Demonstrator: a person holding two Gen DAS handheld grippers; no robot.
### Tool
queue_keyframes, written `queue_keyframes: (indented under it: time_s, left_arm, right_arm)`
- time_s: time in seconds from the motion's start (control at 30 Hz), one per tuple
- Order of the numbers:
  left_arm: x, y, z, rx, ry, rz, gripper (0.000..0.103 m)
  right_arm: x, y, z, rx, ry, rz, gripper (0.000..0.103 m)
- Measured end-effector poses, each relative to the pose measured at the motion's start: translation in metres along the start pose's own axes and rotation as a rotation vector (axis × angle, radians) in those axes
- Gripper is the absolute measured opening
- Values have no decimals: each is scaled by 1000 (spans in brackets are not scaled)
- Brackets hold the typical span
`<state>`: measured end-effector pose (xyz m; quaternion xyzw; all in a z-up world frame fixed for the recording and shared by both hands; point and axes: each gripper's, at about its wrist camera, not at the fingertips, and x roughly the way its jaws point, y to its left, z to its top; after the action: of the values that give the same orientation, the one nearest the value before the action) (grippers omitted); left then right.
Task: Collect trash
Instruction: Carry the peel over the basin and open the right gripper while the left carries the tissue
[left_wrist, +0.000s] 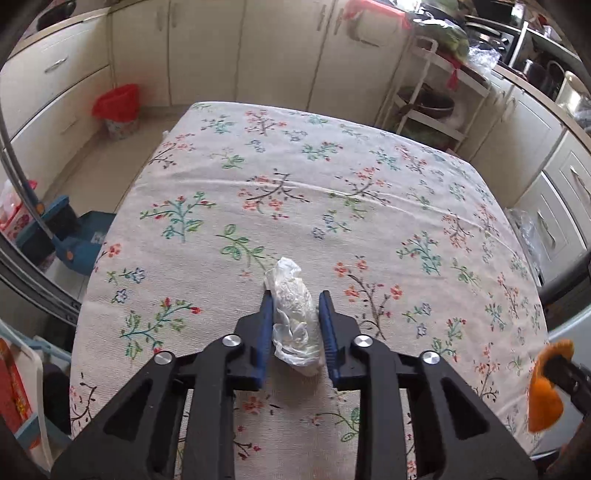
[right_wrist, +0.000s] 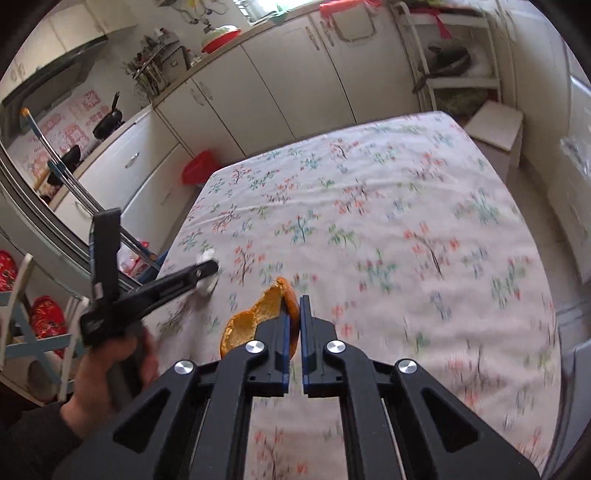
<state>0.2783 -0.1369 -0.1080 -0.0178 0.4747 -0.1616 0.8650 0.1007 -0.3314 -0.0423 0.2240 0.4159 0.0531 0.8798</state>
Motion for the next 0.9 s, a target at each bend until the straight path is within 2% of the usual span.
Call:
queue_keyframes:
  time_s: [0.1,0.37,0.6,0.73,0.9]
  left_arm:
    - [-12,-4,-4,9,-25,-25,19]
    - [-77,0,-34,-15,-82,-101,18]
    - [-128,7,-76,-49,-111,-161,18]
    - [-151,5,-104,-49,-118,-174,18]
    - [-179,3,-144,-43,-118,-188,18]
  right_arm:
    - [-13,-2,-18,16,-3,14,5]
    - [-39,23,-57,-71,-27,40,5]
    - [-46,29,-112,-91,53,75,5]
    - [-45,36,-143,-119,111,80,5]
    - [-50,41,-170,-150,144,74,5]
